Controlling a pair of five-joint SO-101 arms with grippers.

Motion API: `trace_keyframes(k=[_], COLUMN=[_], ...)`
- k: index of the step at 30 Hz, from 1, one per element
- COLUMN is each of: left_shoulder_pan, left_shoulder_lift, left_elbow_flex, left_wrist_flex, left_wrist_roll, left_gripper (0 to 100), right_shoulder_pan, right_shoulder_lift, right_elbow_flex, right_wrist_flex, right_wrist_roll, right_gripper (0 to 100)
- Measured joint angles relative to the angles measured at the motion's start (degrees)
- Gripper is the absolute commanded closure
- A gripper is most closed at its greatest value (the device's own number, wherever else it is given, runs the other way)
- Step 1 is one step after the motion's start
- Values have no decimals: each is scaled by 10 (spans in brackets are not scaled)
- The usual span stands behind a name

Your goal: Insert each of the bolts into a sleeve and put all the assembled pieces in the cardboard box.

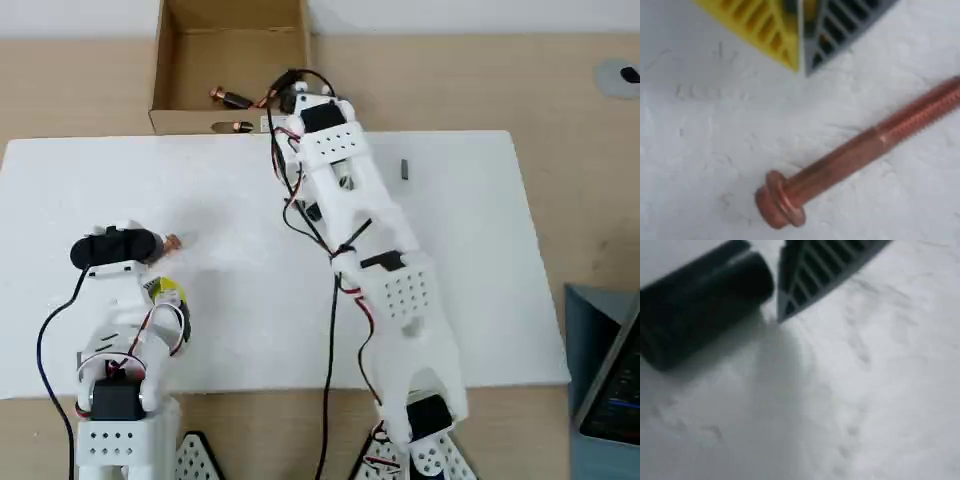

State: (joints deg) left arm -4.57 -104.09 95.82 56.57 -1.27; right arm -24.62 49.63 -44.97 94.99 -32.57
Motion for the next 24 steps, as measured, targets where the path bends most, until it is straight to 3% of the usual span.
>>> trace_keyframes(k=[19, 24], left_shoulder_pan=[0, 0], left_shoulder_lift=[0, 0], left_elbow_flex=[0, 0], left_wrist_flex=[0, 0], left_wrist_roll=[0, 0], left_gripper=[998, 998], right_shoulder_pan=[14, 20], right_shoulder_lift=[25, 28], right_elbow_flex=[-34, -35], right_wrist_flex=[29, 30], right_wrist_roll=[-12, -12], right_gripper=[770, 885])
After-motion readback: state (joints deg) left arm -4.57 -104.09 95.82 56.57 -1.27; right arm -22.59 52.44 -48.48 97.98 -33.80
